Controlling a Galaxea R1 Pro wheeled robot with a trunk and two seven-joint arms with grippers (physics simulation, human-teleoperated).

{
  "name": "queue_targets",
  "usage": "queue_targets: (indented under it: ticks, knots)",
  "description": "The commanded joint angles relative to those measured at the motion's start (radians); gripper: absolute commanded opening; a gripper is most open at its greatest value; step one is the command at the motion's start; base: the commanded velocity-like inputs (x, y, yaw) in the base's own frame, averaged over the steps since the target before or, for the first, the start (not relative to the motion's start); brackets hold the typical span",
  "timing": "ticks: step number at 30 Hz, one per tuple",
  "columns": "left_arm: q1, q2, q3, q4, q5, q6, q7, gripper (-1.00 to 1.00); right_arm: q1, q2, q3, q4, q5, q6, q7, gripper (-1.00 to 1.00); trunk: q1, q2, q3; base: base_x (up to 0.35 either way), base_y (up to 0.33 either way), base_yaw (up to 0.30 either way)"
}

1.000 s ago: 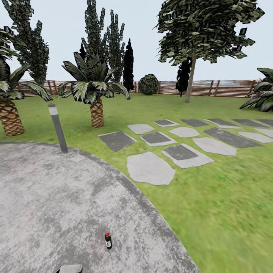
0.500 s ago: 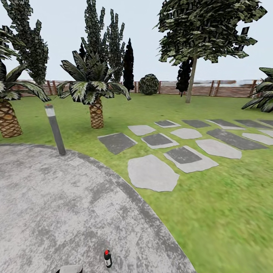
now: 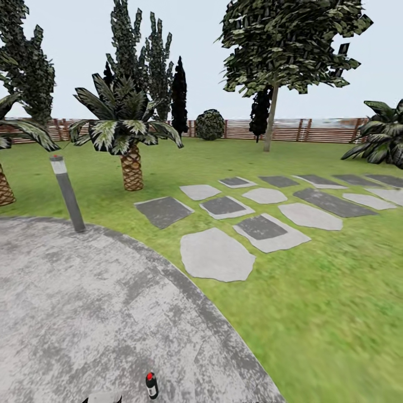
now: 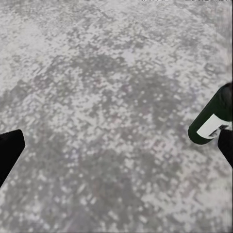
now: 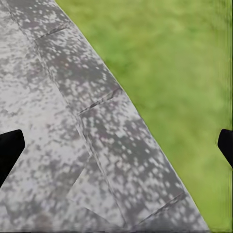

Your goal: In the garden, pick up the pesticide atomizer on the floor and spray pesticide onto both trees until each tree trunk is fully covered.

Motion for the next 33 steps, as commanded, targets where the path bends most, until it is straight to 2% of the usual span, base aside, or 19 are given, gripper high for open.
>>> queue_targets:
  ticks: [1, 9, 23, 33]
  knots:
    - [0.0, 0.0, 0.001, 0.0, -0.001, -0.003, 0.001, 1.0, -0.001, 0.0, 0.0, 0.001, 0.0, -0.003, 0.0, 1.0, 0.0, 0.0, -0.001, 0.0, 0.0, -0.262]
    - [0.0, 0.0, 0.001, 0.0, 0.0, -0.003, 0.001, 1.0, -0.001, 0.0, 0.0, 0.001, 0.0, -0.003, 0.0, 1.0, 0.0, 0.0, -0.001, 0.036, -0.019, -0.122]
    - [0.0, 0.0, 0.001, 0.0, -0.001, -0.003, 0.001, 1.0, -0.001, 0.0, 0.0, 0.001, 0.0, -0.003, 0.0, 1.0, 0.0, 0.0, -0.001, 0.209, -0.147, -0.003]
    - [0.0, 0.0, 0.001, 0.0, -0.001, -0.003, 0.001, 1.0, -0.001, 0.0, 0.0, 0.001, 0.0, -0.003, 0.0, 1.0, 0.0, 0.0, -0.001, 0.022, -0.015, 0.0]
